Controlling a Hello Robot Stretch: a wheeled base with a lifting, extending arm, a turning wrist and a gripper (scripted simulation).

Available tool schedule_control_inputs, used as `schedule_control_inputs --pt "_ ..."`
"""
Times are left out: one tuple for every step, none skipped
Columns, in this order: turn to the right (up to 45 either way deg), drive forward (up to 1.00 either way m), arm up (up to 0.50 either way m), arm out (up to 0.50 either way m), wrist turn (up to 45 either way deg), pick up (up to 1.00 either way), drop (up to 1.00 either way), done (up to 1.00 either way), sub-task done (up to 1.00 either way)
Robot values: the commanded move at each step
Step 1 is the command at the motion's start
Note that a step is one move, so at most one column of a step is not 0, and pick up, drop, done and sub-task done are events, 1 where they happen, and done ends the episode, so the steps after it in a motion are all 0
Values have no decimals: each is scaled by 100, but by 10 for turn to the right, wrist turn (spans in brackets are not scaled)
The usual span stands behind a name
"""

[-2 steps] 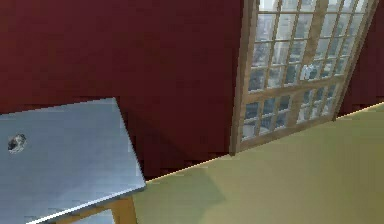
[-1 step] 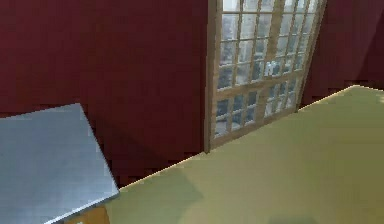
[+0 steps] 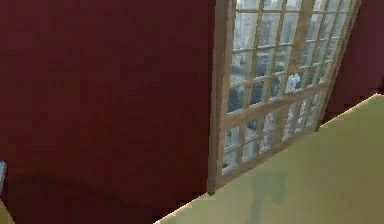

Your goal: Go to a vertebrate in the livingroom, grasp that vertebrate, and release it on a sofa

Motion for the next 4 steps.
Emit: schedule_control_inputs --pt "-300 0 0 0 0 0 0 0 0" --pt "0 70 0 0 0 0 0 0 0" --pt "-240 0 0 0 0 0 0 0 0" --pt "0 5 0 0 0 0 0 0 0"
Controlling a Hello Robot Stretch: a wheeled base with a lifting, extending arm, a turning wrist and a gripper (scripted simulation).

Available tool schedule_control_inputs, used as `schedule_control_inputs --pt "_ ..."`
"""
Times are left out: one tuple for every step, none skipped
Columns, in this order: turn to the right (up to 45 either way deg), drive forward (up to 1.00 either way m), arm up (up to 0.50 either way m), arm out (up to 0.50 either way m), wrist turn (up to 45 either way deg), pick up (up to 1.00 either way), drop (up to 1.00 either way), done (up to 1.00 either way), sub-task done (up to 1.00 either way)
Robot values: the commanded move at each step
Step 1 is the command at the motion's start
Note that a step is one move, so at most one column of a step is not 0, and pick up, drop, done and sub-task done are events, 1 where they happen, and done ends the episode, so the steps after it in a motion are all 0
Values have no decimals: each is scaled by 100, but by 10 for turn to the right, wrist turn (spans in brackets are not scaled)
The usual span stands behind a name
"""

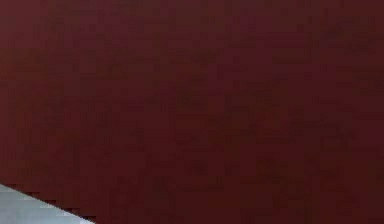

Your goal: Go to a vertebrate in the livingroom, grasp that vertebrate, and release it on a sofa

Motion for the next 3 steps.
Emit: schedule_control_inputs --pt "-450 0 0 0 0 0 0 0 0" --pt "-450 0 0 0 0 0 0 0 0" --pt "-450 0 0 0 0 0 0 0 0"
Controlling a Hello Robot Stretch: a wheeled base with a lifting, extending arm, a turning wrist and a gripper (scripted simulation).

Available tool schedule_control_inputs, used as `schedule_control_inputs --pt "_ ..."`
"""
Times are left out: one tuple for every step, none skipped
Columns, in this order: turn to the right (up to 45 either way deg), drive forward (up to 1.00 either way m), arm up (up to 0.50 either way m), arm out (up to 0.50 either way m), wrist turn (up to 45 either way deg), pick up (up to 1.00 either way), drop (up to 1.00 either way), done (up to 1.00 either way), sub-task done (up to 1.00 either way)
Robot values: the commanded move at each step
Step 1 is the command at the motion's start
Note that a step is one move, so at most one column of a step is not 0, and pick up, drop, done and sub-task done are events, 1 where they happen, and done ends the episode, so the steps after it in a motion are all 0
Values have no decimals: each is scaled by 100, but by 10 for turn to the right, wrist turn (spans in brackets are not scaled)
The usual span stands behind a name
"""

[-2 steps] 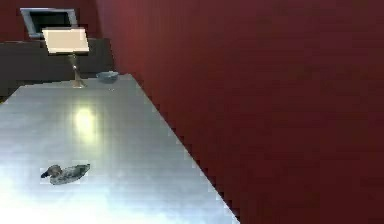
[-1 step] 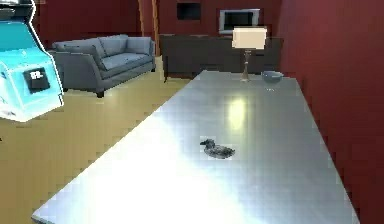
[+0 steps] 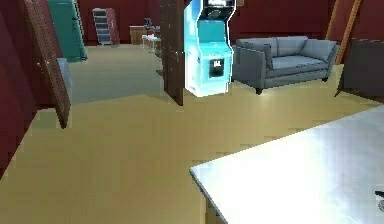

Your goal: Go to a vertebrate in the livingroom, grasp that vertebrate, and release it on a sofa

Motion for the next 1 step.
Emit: schedule_control_inputs --pt "-300 0 0 0 0 0 0 0 0"
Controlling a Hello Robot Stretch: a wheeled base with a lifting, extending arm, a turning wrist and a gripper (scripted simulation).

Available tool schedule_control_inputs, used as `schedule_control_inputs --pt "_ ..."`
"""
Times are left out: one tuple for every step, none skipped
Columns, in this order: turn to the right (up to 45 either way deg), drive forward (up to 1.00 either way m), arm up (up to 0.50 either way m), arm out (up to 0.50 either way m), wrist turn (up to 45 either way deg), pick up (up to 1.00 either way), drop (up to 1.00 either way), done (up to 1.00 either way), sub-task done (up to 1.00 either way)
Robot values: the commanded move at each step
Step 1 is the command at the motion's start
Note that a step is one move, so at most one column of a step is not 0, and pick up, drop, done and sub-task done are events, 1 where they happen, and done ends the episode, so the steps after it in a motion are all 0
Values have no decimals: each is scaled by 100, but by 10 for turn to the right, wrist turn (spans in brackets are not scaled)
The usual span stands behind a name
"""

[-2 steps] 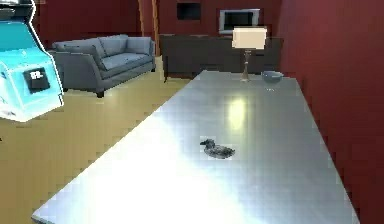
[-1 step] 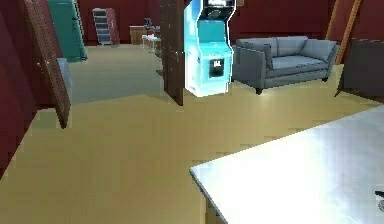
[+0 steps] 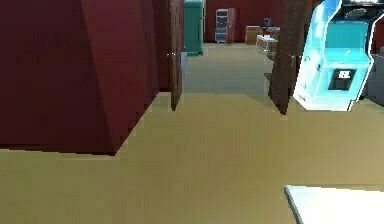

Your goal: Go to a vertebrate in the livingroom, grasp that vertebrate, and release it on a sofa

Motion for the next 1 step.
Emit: schedule_control_inputs --pt "0 0 50 0 0 0 0 0 0"
